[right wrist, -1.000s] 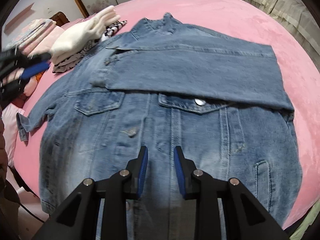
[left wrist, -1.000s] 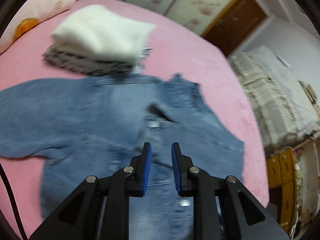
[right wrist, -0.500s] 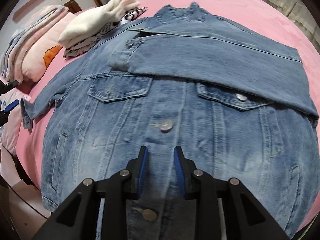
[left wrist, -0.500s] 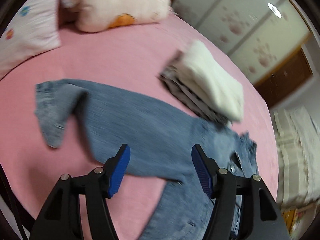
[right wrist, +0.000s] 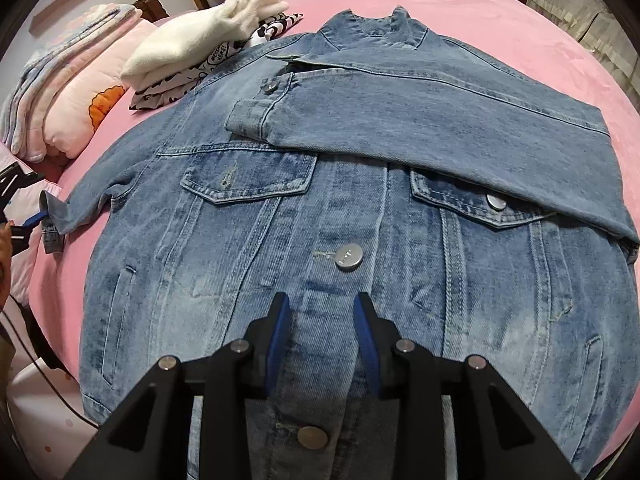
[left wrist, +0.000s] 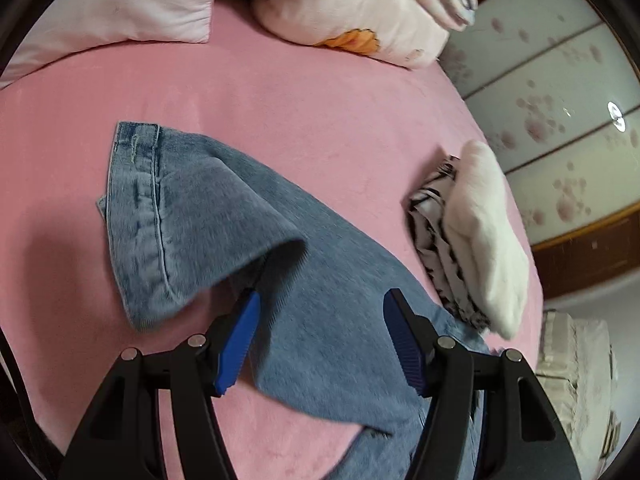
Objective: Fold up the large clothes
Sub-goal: 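Fold the held sleeve across the jacket front with the left tool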
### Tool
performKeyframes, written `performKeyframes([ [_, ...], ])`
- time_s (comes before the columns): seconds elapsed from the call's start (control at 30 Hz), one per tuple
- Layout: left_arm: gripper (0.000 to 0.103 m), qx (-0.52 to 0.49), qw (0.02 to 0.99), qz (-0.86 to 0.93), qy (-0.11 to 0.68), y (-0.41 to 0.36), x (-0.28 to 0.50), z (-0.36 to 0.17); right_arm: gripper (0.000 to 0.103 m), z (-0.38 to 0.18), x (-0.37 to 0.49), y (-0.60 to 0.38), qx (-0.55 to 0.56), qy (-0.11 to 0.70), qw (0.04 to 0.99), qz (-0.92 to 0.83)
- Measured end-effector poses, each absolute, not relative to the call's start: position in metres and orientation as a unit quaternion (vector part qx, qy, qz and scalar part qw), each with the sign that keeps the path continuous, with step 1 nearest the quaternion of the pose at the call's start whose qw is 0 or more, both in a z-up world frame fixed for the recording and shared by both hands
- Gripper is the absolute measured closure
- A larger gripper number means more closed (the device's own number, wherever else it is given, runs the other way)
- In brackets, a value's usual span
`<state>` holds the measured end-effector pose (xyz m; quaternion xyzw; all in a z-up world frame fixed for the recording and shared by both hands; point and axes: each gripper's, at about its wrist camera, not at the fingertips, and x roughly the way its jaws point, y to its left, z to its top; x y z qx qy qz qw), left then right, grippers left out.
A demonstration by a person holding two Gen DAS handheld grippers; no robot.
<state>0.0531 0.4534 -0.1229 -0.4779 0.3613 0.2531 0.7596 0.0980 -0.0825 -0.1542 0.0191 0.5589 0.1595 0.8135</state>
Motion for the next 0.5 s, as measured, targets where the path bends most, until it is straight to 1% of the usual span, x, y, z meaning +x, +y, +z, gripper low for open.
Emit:
performKeyframes([
  [0.1,0.040,-0.477,0.751,0.282,0.360,0.463,0.059,-0.132,0.069,-0.155,0.098,-0.083,0.021,0.559,0.813,0.160],
  [0.13,0.044,-0.479,0.744,0.296,0.360,0.467,0.061,-0.134,0.069,-0.155,0.098,-0.083,0.021,0.559,0.813,0.160],
  [0.17,0.070,-0.480,0.741,0.305,0.358,0.471,0.060,-0.136,0.069,-0.155,0.098,-0.084,0.023,0.559,0.813,0.161],
  [0.2,0.093,-0.474,0.736,0.319,0.364,0.474,0.064,-0.139,0.069,-0.156,0.099,-0.084,0.025,0.559,0.813,0.160],
  [0.23,0.101,-0.465,0.732,0.325,0.378,0.476,0.069,-0.140,0.069,-0.156,0.099,-0.085,0.026,0.560,0.813,0.159],
  [0.27,0.102,-0.456,0.733,0.334,0.379,0.474,0.072,-0.137,0.069,-0.156,0.099,-0.086,0.026,0.560,0.813,0.157],
  [0.37,0.102,-0.402,0.780,0.328,0.350,0.448,0.085,-0.101,0.069,-0.156,0.101,-0.091,0.034,0.560,0.813,0.156],
  [0.47,0.102,-0.329,0.855,0.235,0.326,0.383,0.109,-0.051,0.069,-0.154,0.102,-0.098,0.044,0.559,0.814,0.151],
  [0.5,0.102,-0.286,0.883,0.187,0.323,0.345,0.120,-0.033,0.069,-0.153,0.102,-0.101,0.046,0.558,0.816,0.146],
])
